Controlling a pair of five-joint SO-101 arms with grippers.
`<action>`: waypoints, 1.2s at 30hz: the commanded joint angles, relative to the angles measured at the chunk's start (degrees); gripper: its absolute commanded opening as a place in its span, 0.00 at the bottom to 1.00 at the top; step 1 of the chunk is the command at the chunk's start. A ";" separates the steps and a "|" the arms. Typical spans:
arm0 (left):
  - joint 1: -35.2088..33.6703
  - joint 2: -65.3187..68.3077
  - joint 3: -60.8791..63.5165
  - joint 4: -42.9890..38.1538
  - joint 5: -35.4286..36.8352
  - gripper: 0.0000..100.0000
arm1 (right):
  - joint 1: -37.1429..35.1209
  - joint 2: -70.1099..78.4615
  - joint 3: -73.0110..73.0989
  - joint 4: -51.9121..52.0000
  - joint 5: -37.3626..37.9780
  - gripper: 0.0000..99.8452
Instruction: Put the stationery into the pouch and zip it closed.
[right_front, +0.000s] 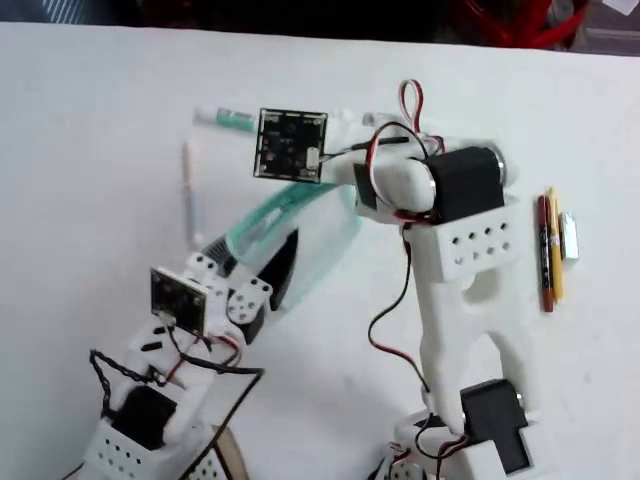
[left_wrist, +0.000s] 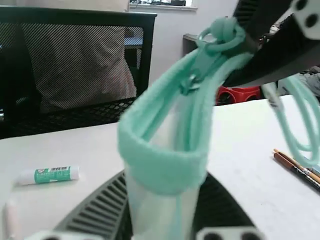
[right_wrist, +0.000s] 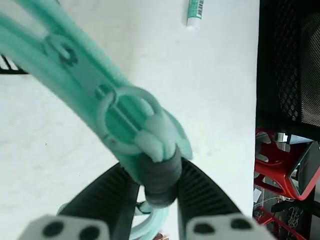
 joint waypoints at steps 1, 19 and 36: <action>1.98 -0.40 -3.25 -1.93 -1.93 0.03 | -0.13 -0.75 0.09 0.66 -0.53 0.02; 2.68 -0.40 -3.43 -0.26 -2.29 0.02 | 14.99 -0.22 -0.88 -15.34 -8.53 0.02; 2.68 -0.40 -3.43 -0.26 -2.29 0.02 | 21.58 10.77 -1.41 -24.40 -12.40 0.02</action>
